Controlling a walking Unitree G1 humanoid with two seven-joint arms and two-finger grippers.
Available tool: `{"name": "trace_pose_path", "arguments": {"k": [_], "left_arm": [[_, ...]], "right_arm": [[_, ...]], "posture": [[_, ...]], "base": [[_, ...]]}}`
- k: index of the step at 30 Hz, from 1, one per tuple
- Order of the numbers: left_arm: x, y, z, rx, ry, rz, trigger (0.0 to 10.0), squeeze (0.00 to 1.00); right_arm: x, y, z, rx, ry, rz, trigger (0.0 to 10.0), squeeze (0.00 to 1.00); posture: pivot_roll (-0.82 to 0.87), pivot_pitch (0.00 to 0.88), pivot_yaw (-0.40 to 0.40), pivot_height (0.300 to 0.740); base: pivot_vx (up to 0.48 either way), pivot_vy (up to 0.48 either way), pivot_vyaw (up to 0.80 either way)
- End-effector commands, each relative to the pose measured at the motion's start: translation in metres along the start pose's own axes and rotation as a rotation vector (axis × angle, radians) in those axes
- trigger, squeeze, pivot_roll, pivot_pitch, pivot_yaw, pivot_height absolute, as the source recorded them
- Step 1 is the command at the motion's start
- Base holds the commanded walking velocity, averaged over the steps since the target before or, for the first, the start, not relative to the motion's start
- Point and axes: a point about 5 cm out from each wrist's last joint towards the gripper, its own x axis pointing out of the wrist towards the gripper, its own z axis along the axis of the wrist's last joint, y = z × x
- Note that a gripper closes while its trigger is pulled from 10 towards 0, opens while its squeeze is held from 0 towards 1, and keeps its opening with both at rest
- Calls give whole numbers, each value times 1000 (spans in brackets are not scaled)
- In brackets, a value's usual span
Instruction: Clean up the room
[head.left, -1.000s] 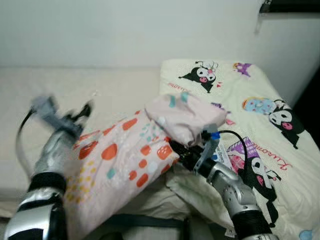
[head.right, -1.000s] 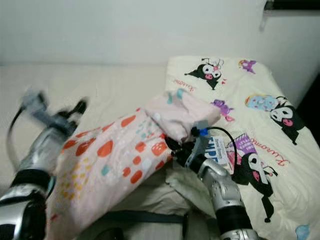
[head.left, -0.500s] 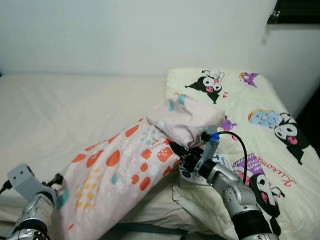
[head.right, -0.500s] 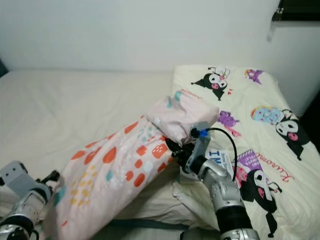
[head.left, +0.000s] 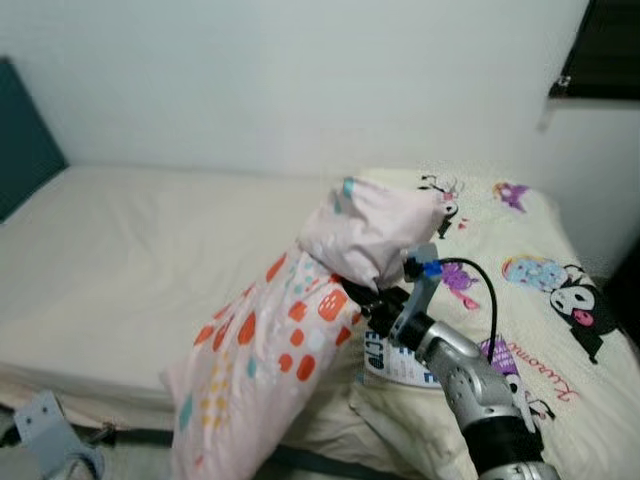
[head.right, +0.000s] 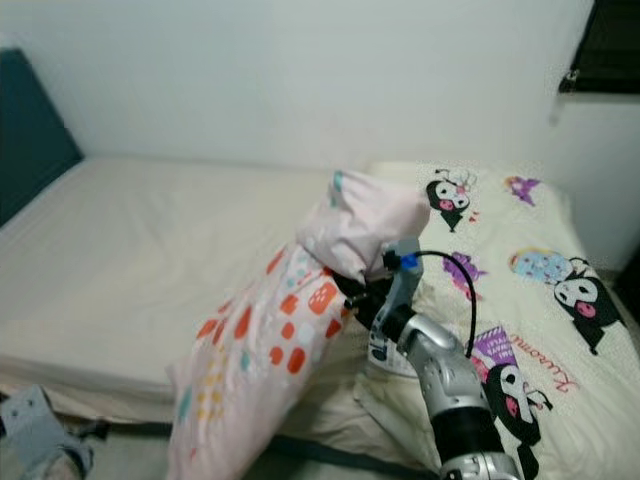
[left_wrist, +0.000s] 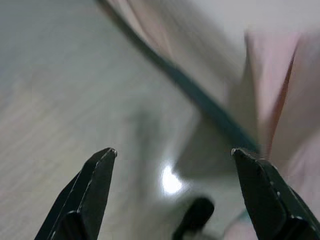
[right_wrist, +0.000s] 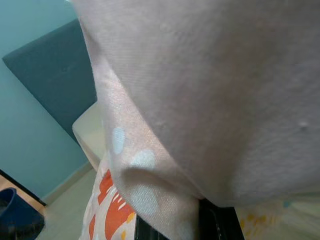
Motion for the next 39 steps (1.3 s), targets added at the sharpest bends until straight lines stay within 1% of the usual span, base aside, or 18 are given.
{"name": "trace_pose_path", "arguments": {"k": [1,4,5,7,8,10,12,15,16,17,18,21,23,27,28,29,30,39], "left_arm": [[-5,0,-29,96,99,-5,10000,0],[-12,2,-53,167,170,-13,10000,0],[-12,2,-53,167,170,-13,10000,0],[-16,3,-65,206,204,-26,10000,0],[-16,3,-65,206,204,-26,10000,0],[-18,2,-71,251,221,-51,10000,0],[-18,-1,-73,279,226,-77,10000,0],[-18,-2,-73,292,227,-88,10000,0],[-18,-4,-73,317,228,-110,10000,0],[-18,-5,-73,325,229,-117,10000,0],[-18,-5,-73,325,229,-117,10000,0],[-19,-2,-74,337,240,-123,10000,0],[-19,-1,-74,339,244,-123,10000,0],[-19,2,-75,344,254,-122,10000,0],[-19,2,-75,344,254,-122,10000,0],[-20,4,-77,348,259,-124,10000,0],[-20,4,-77,348,259,-124,10000,0],[-22,1,-82,356,278,-155,10000,0]], "right_arm": [[4,4,16,-42,-75,35,0,0],[6,6,16,-54,-81,44,0,0],[6,6,16,-54,-81,44,0,0],[9,9,16,-63,-82,59,0,0],[9,9,16,-63,-82,59,0,0],[11,13,12,-62,-72,81,0,0],[14,18,7,-55,-60,105,0,0],[15,21,4,-51,-53,119,0,0],[18,27,-1,-42,-45,148,0,0],[19,29,-2,-39,-43,157,0,0],[19,29,-2,-39,-43,157,0,0],[23,41,-5,-28,-42,224,0,0],[23,44,-6,-23,-44,242,0,0],[24,56,-3,-17,-61,310,0,0],[24,56,-3,-17,-61,310,0,0],[25,63,-1,-15,-72,348,0,0],[25,63,-1,-15,-72,348,0,0],[27,75,-22,-6,-11,381,0,0]], "posture": [[-110,35,3,740],[-110,32,4,740],[-110,32,4,740],[-110,28,3,740],[-110,28,3,740],[-102,27,0,740],[-97,24,-2,740],[-91,21,-3,740],[-91,18,-2,740],[-91,18,-2,740],[-91,18,-2,740],[-91,12,0,740],[-91,12,0,740],[-93,14,1,740],[-93,14,1,740],[-96,16,3,740],[-96,16,3,740],[-102,21,0,740]], "base": [[0,0,0],[0,0,0],[0,0,0],[0,0,525],[0,0,613],[0,0,634],[0,0,663],[0,0,663],[0,0,669],[0,0,669],[0,0,669],[0,0,669],[0,0,669],[0,0,669],[0,0,669],[0,0,669],[0,0,669],[0,0,678]]}}
